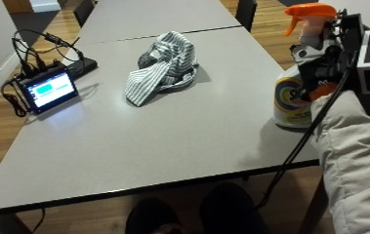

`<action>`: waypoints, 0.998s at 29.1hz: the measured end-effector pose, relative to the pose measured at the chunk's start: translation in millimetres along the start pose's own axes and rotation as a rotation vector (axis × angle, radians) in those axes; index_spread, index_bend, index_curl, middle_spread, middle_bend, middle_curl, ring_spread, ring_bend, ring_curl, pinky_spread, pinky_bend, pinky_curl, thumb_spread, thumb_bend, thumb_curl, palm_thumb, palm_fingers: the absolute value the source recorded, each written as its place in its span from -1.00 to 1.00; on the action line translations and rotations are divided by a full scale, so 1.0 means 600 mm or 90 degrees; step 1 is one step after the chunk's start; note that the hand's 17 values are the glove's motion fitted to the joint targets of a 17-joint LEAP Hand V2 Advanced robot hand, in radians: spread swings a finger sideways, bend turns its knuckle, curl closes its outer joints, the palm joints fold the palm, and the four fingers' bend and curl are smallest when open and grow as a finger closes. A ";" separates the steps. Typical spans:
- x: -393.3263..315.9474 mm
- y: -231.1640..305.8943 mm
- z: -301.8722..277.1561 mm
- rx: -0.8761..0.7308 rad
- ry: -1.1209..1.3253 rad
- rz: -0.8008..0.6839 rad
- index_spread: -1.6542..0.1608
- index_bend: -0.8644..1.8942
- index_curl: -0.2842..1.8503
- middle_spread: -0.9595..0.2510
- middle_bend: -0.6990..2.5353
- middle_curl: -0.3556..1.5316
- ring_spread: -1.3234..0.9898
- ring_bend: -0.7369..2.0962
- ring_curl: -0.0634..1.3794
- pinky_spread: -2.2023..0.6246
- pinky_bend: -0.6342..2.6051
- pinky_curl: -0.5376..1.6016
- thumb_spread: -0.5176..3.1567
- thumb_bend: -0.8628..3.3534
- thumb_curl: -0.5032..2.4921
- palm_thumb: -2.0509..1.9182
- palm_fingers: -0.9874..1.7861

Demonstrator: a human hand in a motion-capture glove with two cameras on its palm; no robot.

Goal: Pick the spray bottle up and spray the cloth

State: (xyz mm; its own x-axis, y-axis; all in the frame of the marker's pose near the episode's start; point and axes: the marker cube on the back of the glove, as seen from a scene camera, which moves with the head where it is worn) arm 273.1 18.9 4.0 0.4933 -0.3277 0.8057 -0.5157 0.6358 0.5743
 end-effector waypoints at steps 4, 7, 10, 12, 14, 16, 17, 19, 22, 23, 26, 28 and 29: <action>-0.009 -0.018 -0.001 -0.016 0.071 -0.019 0.56 -0.24 -0.26 0.35 -0.34 -0.11 0.00 -0.12 -0.27 0.39 -0.31 -0.08 -0.52 -0.59 -0.25 0.62 0.58; -0.034 -0.039 0.013 -0.039 0.182 -0.053 0.57 -0.24 -0.25 0.36 -0.34 -0.10 0.00 -0.13 -0.27 0.38 -0.31 -0.08 -0.53 -0.59 -0.24 0.63 0.58; -0.048 -0.047 0.039 -0.078 0.336 -0.096 0.57 -0.24 -0.25 0.36 -0.34 -0.10 0.00 -0.13 -0.26 0.38 -0.31 -0.07 -0.53 -0.60 -0.24 0.63 0.58; -0.047 -0.047 0.061 -0.108 0.434 -0.122 0.57 -0.24 -0.24 0.36 -0.34 -0.09 0.00 -0.13 -0.26 0.38 -0.31 -0.07 -0.54 -0.60 -0.23 0.63 0.58; -0.044 -0.042 0.079 -0.128 0.499 -0.139 0.57 -0.24 -0.24 0.36 -0.34 -0.09 0.00 -0.13 -0.25 0.38 -0.32 -0.07 -0.54 -0.60 -0.23 0.63 0.58; -0.037 -0.032 0.099 -0.154 0.557 -0.158 0.57 -0.24 -0.24 0.36 -0.34 -0.08 0.00 -0.13 -0.25 0.38 -0.32 -0.07 -0.54 -0.60 -0.22 0.63 0.58; -0.032 -0.026 0.108 -0.170 0.586 -0.169 0.57 -0.24 -0.24 0.36 -0.34 -0.08 0.00 -0.13 -0.25 0.38 -0.32 -0.07 -0.54 -0.60 -0.22 0.63 0.58; -0.021 -0.015 0.121 -0.194 0.635 -0.183 0.57 -0.24 -0.23 0.36 -0.34 -0.08 0.00 -0.13 -0.25 0.37 -0.32 -0.07 -0.55 -0.60 -0.22 0.63 0.58; -0.014 -0.006 0.130 -0.210 0.690 -0.201 0.57 -0.24 -0.23 0.36 -0.34 -0.07 0.00 -0.13 -0.24 0.37 -0.32 -0.07 -0.55 -0.60 -0.21 0.63 0.58; -0.015 -0.005 0.132 -0.211 0.706 -0.210 0.57 -0.24 -0.23 0.36 -0.34 -0.07 0.00 -0.13 -0.24 0.37 -0.32 -0.07 -0.55 -0.60 -0.21 0.63 0.58; -0.020 -0.002 0.138 -0.215 0.751 -0.236 0.57 -0.24 -0.23 0.36 -0.34 -0.07 0.00 -0.14 -0.24 0.37 -0.32 -0.06 -0.55 -0.60 -0.21 0.63 0.58; -0.021 -0.001 0.141 -0.221 0.772 -0.248 0.57 -0.24 -0.23 0.36 -0.34 -0.07 0.00 -0.14 -0.24 0.37 -0.32 -0.06 -0.55 -0.60 -0.21 0.63 0.58; -0.020 0.000 0.143 -0.223 0.779 -0.252 0.57 -0.24 -0.22 0.36 -0.34 -0.07 0.00 -0.14 -0.23 0.37 -0.32 -0.06 -0.55 -0.60 -0.20 0.63 0.58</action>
State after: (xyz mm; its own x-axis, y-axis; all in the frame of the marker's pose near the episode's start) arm 207.0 -36.8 6.8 0.9696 0.1861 -0.1589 -0.0777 0.8497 0.5215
